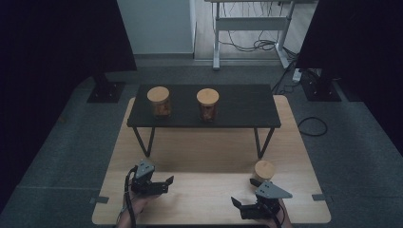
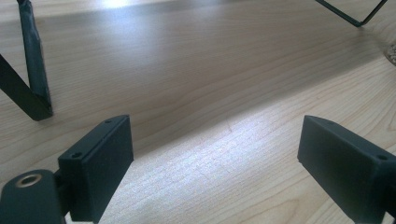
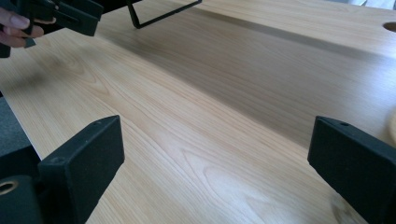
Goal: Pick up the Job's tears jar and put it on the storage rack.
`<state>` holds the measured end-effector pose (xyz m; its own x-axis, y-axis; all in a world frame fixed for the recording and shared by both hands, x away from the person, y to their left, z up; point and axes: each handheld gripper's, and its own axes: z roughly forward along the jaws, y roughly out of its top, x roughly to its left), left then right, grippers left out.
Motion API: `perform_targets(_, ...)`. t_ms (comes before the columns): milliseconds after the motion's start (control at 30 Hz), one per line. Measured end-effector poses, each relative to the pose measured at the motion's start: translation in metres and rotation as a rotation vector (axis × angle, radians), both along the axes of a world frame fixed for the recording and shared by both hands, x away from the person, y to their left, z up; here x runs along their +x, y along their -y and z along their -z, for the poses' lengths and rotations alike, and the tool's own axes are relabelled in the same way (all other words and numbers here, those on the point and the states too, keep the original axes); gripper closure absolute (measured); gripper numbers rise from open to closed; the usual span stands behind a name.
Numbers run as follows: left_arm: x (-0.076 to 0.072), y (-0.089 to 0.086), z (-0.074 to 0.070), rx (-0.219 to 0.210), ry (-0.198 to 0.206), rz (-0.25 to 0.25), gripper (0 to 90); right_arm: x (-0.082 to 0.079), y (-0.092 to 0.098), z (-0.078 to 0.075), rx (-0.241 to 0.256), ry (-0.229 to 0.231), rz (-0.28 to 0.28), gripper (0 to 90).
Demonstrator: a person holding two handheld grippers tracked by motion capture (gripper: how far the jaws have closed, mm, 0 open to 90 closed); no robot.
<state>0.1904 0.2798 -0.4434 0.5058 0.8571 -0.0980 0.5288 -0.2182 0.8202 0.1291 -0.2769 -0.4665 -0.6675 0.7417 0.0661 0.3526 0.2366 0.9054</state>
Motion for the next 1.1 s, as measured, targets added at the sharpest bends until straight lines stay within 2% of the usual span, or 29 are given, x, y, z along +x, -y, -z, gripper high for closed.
perform_targets(200,0.000,0.001,0.000,0.000,0.001,0.002,10.0,-0.008,0.017,0.000,0.025,-0.001,0.027,3.7)
perform_targets(500,0.000,0.001,0.000,0.000,0.000,0.000,10.0,-0.010,0.035,0.001,0.009,-0.012,0.052,4.7)
perform_targets(1100,-0.001,0.001,-0.001,0.003,0.001,0.000,10.0,-0.007,0.054,0.002,0.001,-0.046,0.103,5.2)
